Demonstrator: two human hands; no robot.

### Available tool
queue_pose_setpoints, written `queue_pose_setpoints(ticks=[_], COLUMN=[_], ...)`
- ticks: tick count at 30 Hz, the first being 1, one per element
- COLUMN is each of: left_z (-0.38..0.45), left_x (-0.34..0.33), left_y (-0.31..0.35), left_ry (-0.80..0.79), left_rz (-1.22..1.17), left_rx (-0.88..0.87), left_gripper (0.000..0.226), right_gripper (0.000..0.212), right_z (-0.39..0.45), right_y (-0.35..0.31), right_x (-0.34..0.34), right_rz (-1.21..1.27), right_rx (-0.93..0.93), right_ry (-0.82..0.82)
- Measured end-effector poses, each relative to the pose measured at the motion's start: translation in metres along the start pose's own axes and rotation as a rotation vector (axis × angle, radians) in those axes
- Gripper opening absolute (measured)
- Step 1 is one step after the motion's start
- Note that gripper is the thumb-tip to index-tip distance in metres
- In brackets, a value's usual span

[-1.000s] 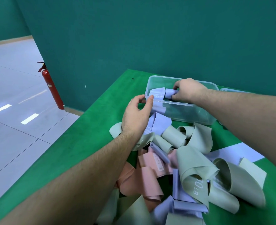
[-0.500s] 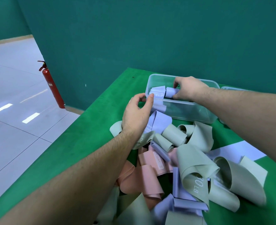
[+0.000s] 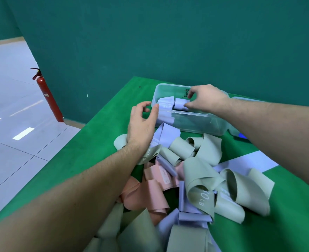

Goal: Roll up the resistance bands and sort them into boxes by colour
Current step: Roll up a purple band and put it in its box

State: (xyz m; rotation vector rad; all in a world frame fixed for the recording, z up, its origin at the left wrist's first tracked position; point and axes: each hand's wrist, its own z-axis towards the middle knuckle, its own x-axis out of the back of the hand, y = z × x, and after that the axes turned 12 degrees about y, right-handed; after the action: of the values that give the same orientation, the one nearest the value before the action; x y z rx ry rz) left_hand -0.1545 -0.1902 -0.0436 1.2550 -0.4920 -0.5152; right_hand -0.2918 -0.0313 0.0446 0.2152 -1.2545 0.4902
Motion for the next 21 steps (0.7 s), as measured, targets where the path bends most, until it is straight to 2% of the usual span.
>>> queue_pose_setpoints(ticks=[4, 7, 11, 15, 19, 21], left_z=[0.006, 0.0, -0.029, -0.067, -0.104, -0.117], left_x=[0.008, 0.015, 0.027, 0.043, 0.055, 0.061], left_y=[0.025, 0.054, 0.081, 0.089, 0.084, 0.077], left_ry=[0.08, -0.007, -0.094, -0.235, -0.419, -0.448], left_rz=[0.025, 0.043, 0.098, 0.215, 0.379, 0.457], left_rx=[-0.048, -0.062, -0.057, -0.074, -0.108, -0.083], left_gripper=[0.022, 0.03, 0.027, 0.023, 0.009, 0.014], right_gripper=[0.015, 0.014, 0.018, 0.018, 0.018, 0.017], right_z=[-0.016, -0.035, -0.077, -0.122, -0.157, -0.173], right_y=[0.001, -0.001, -0.005, -0.006, -0.002, 0.0], right_x=[0.023, 0.042, 0.07, 0.088, 0.094, 0.094], right_rz=[0.053, 0.059, 0.052, 0.007, -0.017, -0.02], right_rx=[0.014, 0.018, 0.038, 0.069, 0.061, 0.069], right_ry=[0.053, 0.07, 0.081, 0.004, -0.081, -0.114])
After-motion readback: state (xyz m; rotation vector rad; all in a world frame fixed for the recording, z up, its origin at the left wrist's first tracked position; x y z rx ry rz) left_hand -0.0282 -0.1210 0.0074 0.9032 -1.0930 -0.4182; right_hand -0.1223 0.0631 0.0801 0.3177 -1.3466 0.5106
